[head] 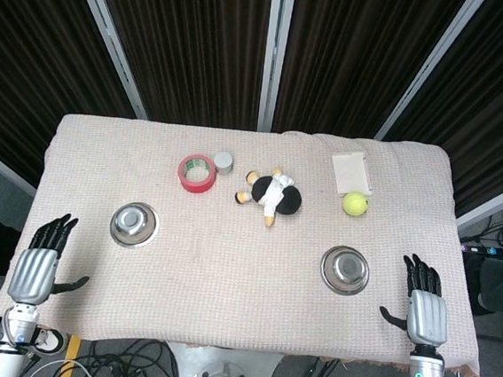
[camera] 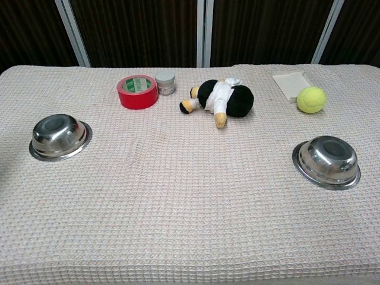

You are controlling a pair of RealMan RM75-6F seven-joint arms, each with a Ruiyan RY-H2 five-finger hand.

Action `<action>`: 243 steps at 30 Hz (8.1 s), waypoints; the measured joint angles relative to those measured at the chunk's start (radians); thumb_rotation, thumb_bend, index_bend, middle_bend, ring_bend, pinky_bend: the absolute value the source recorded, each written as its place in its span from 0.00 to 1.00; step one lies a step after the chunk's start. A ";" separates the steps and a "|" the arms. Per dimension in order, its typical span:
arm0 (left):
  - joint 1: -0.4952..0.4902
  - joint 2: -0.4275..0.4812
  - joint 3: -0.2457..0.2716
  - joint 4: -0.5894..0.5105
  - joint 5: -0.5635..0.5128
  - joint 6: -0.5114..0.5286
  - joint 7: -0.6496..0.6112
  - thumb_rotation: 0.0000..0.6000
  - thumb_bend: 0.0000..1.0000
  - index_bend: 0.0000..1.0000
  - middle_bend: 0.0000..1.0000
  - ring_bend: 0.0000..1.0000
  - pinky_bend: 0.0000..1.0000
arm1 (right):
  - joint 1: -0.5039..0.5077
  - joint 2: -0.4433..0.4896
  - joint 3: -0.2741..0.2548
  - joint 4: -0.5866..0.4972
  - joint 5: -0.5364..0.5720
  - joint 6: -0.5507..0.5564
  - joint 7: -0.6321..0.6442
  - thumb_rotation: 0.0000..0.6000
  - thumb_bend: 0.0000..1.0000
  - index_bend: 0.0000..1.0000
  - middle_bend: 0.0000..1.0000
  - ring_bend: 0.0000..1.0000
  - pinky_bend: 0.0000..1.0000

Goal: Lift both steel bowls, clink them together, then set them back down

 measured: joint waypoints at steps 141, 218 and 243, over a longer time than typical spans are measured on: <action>-0.466 -0.275 -0.276 -0.137 -0.177 -0.304 -0.907 1.00 0.29 0.43 0.43 0.43 0.66 | 0.648 -0.260 0.208 0.046 -0.156 -0.350 1.440 1.00 0.16 0.35 0.34 0.28 0.39; -0.497 -0.100 -0.041 0.335 -0.082 -0.555 -0.048 1.00 0.28 0.28 0.34 0.34 0.54 | 0.242 0.077 -0.053 -0.208 0.221 -0.255 -0.012 1.00 0.16 0.26 0.23 0.19 0.28; -0.394 -0.060 -0.033 0.235 -0.122 -0.368 -0.053 1.00 0.06 0.00 0.01 0.00 0.14 | 0.203 0.133 -0.051 -0.240 0.123 -0.222 0.044 1.00 0.00 0.00 0.00 0.00 0.00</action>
